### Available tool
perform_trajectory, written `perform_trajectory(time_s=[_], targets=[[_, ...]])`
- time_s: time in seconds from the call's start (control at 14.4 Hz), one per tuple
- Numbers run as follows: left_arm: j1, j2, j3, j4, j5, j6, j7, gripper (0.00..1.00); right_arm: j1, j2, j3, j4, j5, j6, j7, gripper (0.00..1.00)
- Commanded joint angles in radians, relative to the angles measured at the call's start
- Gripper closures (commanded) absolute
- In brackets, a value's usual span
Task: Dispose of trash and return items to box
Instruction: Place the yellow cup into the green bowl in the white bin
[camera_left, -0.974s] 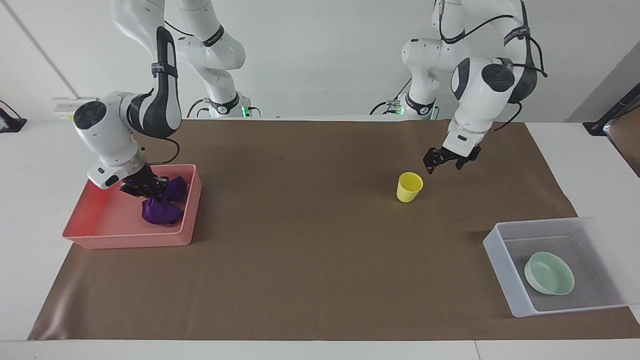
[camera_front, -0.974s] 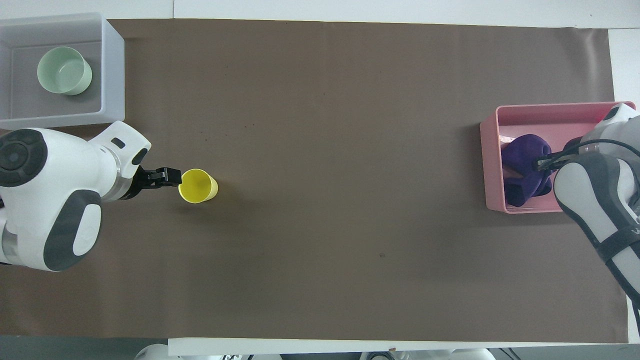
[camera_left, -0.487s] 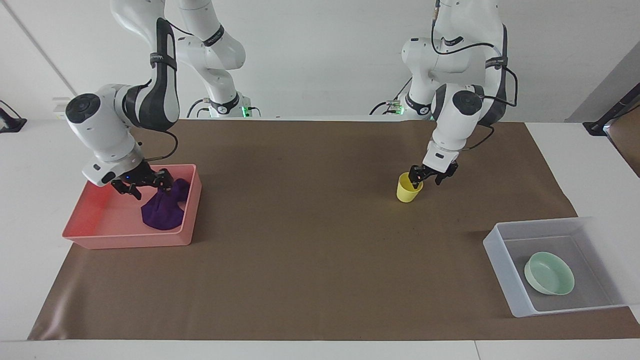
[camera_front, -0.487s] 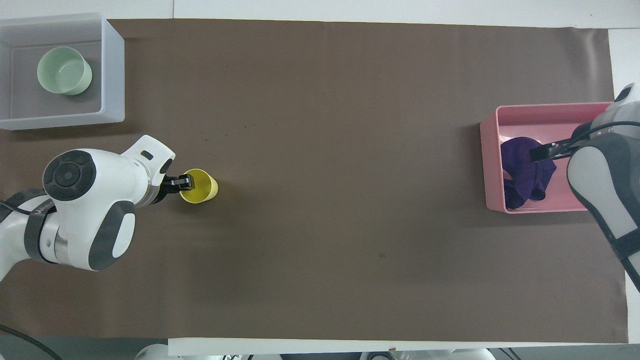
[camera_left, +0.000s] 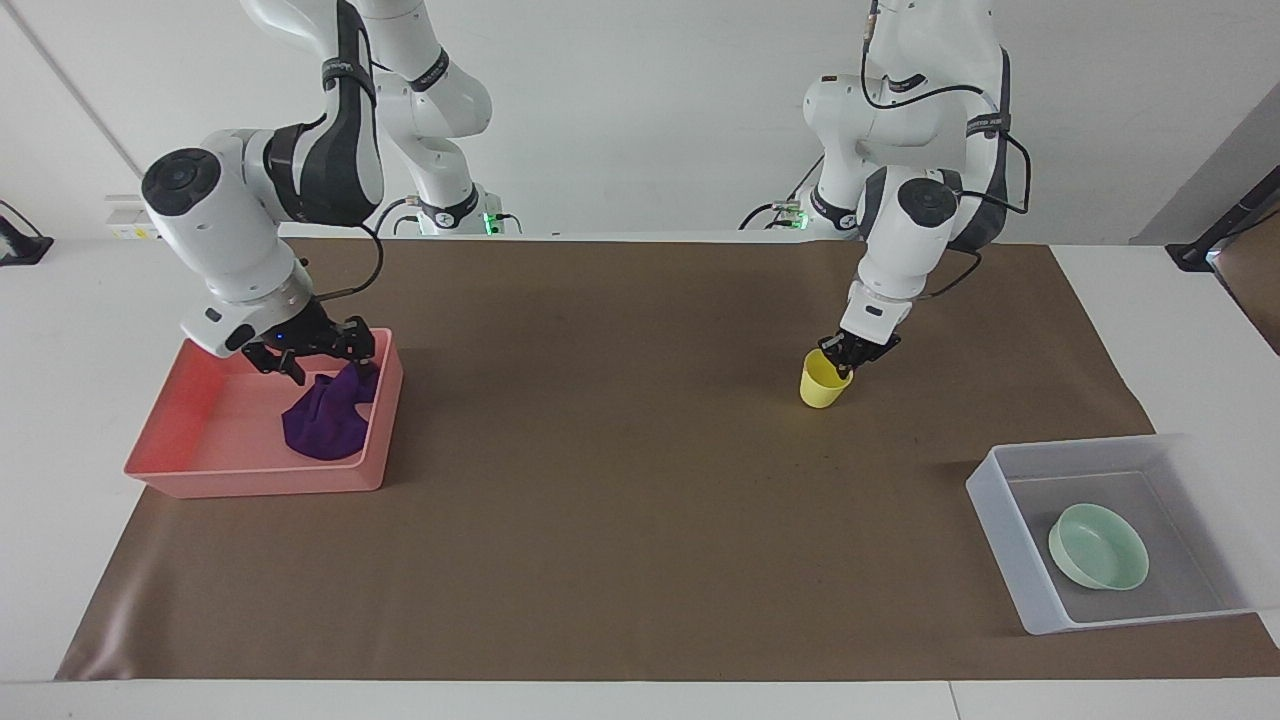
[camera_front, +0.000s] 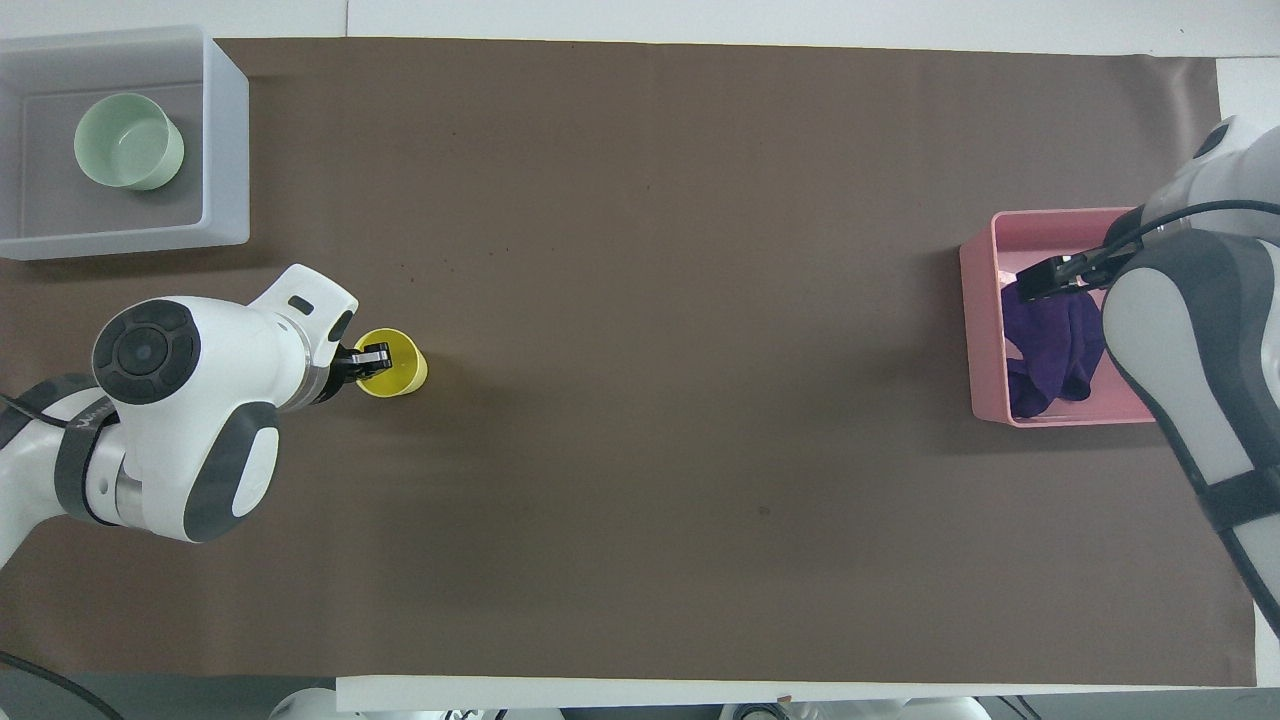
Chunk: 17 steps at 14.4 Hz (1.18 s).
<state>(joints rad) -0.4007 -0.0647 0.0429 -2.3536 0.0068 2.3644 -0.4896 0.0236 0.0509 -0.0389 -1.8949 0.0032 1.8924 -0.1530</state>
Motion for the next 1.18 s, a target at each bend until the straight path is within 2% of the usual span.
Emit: perform_trajectory(time_s=[0.0, 0.07, 0.21, 0.28, 0.42, 0.49, 0.63, 0.83, 0.97, 1.04, 1.11], targets=[[0.019, 0.029, 0.028, 0.196, 0.01, -0.167, -0.026, 1.0, 0.033, 0.001, 0.002, 0.083, -0.008, -0.099, 0.05, 0.12], [0.061, 0.07, 0.029, 0.312, 0.001, -0.257, -0.03, 1.0, 0.041, -0.002, 0.002, 0.109, -0.008, -0.142, 0.052, 0.12], [0.176, 0.21, 0.031, 0.62, 0.004, -0.452, -0.018, 1.0, 0.041, -0.008, 0.002, 0.17, -0.005, -0.244, 0.052, 0.12], [0.234, 0.261, 0.031, 0.736, 0.007, -0.483, -0.012, 1.0, 0.041, -0.019, 0.002, 0.189, -0.003, -0.284, 0.05, 0.12], [0.353, 0.366, 0.029, 0.868, 0.012, -0.491, 0.07, 1.0, 0.041, -0.052, 0.004, 0.195, 0.003, -0.343, 0.05, 0.12], [0.408, 0.414, 0.029, 0.893, -0.002, -0.467, 0.138, 1.0, 0.041, -0.068, 0.004, 0.2, 0.003, -0.37, 0.05, 0.12], [0.514, 0.505, 0.015, 0.919, -0.056, -0.34, 0.198, 1.0, 0.039, -0.078, 0.004, 0.232, 0.001, -0.432, 0.044, 0.12], [0.526, 0.607, 0.017, 0.928, -0.093, -0.208, 0.204, 1.0, 0.036, -0.117, 0.001, 0.24, -0.011, -0.498, 0.039, 0.11], [0.528, 0.635, 0.017, 0.924, -0.093, -0.165, 0.21, 1.0, 0.027, -0.14, -0.001, 0.215, -0.011, -0.512, 0.03, 0.09], [0.526, 0.635, 0.02, 0.918, -0.09, -0.13, 0.227, 0.96, 0.027, -0.143, -0.004, 0.205, -0.011, -0.513, 0.011, 0.08], [0.525, 0.635, 0.02, 0.915, -0.093, -0.11, 0.235, 0.54, 0.027, -0.157, -0.004, 0.183, -0.011, -0.521, 0.009, 0.08]])
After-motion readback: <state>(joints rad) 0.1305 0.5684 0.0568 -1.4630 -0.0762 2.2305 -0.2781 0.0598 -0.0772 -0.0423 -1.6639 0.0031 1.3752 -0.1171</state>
